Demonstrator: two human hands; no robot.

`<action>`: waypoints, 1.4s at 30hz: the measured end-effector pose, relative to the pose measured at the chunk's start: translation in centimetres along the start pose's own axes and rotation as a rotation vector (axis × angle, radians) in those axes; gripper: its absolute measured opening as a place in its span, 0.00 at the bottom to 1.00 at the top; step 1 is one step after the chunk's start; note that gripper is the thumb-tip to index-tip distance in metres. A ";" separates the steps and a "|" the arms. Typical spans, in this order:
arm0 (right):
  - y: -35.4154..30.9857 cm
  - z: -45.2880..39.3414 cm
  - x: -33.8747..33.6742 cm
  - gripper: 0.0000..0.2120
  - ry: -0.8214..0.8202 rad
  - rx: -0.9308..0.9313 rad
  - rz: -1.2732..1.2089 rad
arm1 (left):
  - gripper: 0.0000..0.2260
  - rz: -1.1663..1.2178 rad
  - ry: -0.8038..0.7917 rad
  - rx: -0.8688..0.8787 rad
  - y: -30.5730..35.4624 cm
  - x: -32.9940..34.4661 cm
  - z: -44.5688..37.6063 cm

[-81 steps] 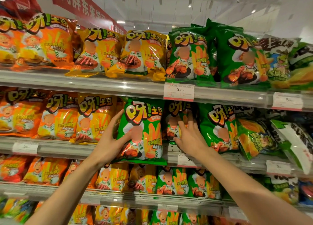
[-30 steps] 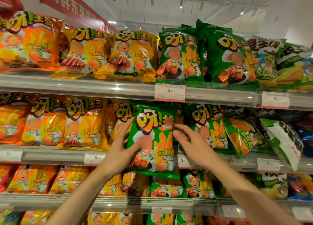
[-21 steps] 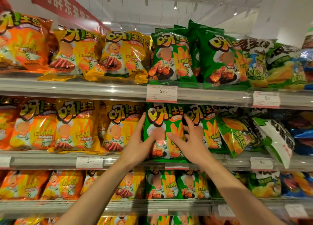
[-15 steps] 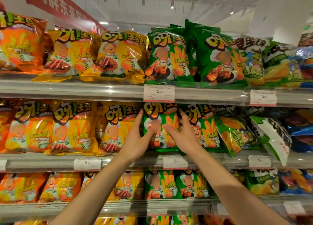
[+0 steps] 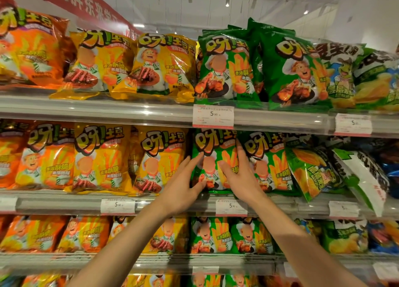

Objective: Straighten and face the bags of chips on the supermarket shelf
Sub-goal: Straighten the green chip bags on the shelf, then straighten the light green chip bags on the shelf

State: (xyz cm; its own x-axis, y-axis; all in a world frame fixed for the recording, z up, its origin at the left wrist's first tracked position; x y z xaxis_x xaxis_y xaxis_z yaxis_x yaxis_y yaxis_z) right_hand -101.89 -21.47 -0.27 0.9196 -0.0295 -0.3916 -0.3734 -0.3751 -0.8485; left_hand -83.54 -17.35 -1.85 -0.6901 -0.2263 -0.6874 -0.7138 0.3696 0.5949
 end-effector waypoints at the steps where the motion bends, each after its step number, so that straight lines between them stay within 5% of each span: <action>1: 0.0 0.1 0.4 0.34 -0.008 -0.012 0.009 | 0.34 -0.061 0.013 0.000 -0.1 -0.2 0.1; 8: -0.3 0.8 -0.8 0.36 -0.021 -0.137 0.216 | 0.32 -0.483 0.190 0.103 0.8 -0.7 0.3; 12: 0.5 2.0 -2.1 0.30 -0.053 -0.350 0.559 | 0.30 -0.517 0.205 0.148 0.5 -0.3 0.0; 16: 1.5 1.8 -1.7 0.30 -0.088 -0.343 0.714 | 0.30 -0.496 0.191 0.140 0.3 -0.3 -0.5; 22: 0.3 2.9 -2.2 0.31 -0.126 -0.216 0.479 | 0.26 -0.331 0.196 0.058 0.0 -0.8 0.4; 27: 0.8 6.9 -3.9 0.21 -0.011 -0.151 0.274 | 0.20 -0.058 0.185 -0.023 0.1 0.6 3.8; 36: 10.8 16.9 -8.1 0.08 -0.066 0.329 0.051 | 0.08 0.369 -0.003 -0.316 1.3 9.6 10.6; 42: 13.8 18.8 -14.2 0.07 -0.004 0.416 0.014 | 0.05 0.401 -0.077 -0.377 5.0 15.3 10.7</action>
State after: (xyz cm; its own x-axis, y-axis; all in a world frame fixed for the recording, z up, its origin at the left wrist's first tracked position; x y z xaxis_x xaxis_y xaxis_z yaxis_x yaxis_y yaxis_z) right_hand -122.42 -8.82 -13.09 0.9138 -0.0279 -0.4053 -0.4044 0.0322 -0.9140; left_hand -96.39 -9.31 -13.79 -0.9159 -0.0620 -0.3965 -0.4000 0.0621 0.9144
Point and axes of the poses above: each hand's wrist, its own z-axis away from the middle knuckle, its own x-axis out of the palm, y = z × x, the point moved 2 cm from there along -z, towards the middle knuckle, and after that the axes turned 5 degrees about -z, right-handed, at the moved point
